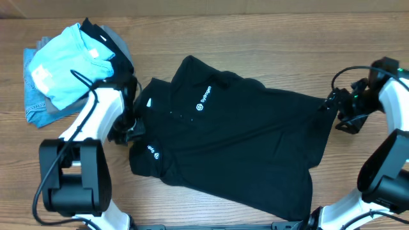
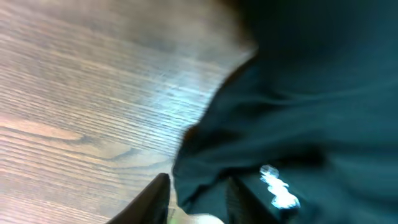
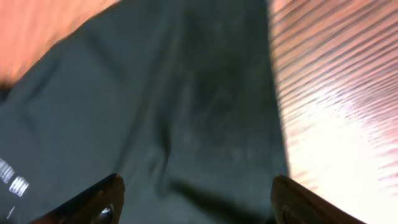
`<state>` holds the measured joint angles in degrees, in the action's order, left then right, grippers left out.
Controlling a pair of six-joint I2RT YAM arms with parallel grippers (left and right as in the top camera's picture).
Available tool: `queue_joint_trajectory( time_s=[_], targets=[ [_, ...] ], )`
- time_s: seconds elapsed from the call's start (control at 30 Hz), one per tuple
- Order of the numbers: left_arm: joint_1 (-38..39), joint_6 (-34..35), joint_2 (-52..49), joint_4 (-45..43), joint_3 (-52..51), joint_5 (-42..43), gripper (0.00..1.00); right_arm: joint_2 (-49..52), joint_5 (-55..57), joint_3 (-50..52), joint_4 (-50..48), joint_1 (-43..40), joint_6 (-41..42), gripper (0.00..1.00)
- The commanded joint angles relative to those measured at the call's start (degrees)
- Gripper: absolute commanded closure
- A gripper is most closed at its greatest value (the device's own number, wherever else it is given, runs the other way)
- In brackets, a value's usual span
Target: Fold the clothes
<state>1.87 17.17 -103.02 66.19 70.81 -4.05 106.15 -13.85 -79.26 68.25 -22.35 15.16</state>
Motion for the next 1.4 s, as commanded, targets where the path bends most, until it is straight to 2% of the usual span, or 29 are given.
queue_joint_trajectory(
  time_s=[0.0,0.1,0.23,0.27,0.4,0.43,0.5,0.53,0.93,0.97,1.0,1.03,1.07,1.23,1.37],
  targets=[
    [0.07,-6.12,4.81,0.9,6.08,7.08,0.55,-0.35,8.59,3.76,-3.76,-1.01,6.16,0.28],
    [0.09,-10.14,5.7,-0.42,8.28,13.86,0.44,-0.35,8.7,7.23,-8.61,-1.9,6.12,0.37],
    [0.22,-14.99,5.62,-5.44,8.63,21.46,0.43,-0.35,6.38,12.52,-16.04,-2.05,6.08,0.47],
    [0.37,-15.28,5.62,-6.67,8.52,21.94,0.42,-0.35,5.77,13.55,-17.46,-2.05,6.08,0.47],
    [1.66,-15.96,5.31,-11.37,8.41,22.29,0.39,-0.33,3.1,18.21,-23.61,-2.05,6.1,0.6],
    [2.12,-15.96,5.18,-12.35,8.41,22.29,0.38,-0.31,2.56,19.21,-24.92,-2.05,6.12,0.66],
    [3.13,-16.0,4.57,-13.99,8.41,22.01,0.36,-0.31,2.69,19.74,-25.66,-2.05,6.12,0.89],
    [3.65,-16.22,4.15,-14.78,8.41,21.84,0.36,-0.33,3.13,19.61,-25.81,-2.34,6.12,0.96],
    [9.31,-17.57,-5.22,-28.22,8.44,21.49,0.3,-0.33,4.96,8.07,-21.24,-9.57,5.86,0.96],
    [9.7,-17.59,-6.08,-29.77,8.44,21.51,0.28,-0.33,3.91,7.37,-21.31,-9.62,5.11,0.93],
    [10.1,-17.59,-6.82,-31.36,8.44,21.51,0.27,-0.33,2.49,6.73,-21.29,-9.62,3.5,0.8],
    [10.49,-17.64,-7.54,-32.96,8.44,21.49,0.25,-0.33,0.87,6.23,-21.18,-9.62,2.1,0.53],
    [10.8,-17.62,-8.24,-34.58,8.44,21.49,0.23,-0.33,-0.68,5.79,-20.83,-9.62,1.27,0.38],
    [12.48,-16.94,-11.61,-41.03,8.46,21.49,0.19,-0.39,-3.69,3.82,-17.16,-9.62,0.96,0.33],
    [13.73,-16.94,-15.23,-46.21,8.48,20.85,0.23,-1.49,-7.48,2.12,-13.4,-9.77,-2.23,0.34]
  ],
)
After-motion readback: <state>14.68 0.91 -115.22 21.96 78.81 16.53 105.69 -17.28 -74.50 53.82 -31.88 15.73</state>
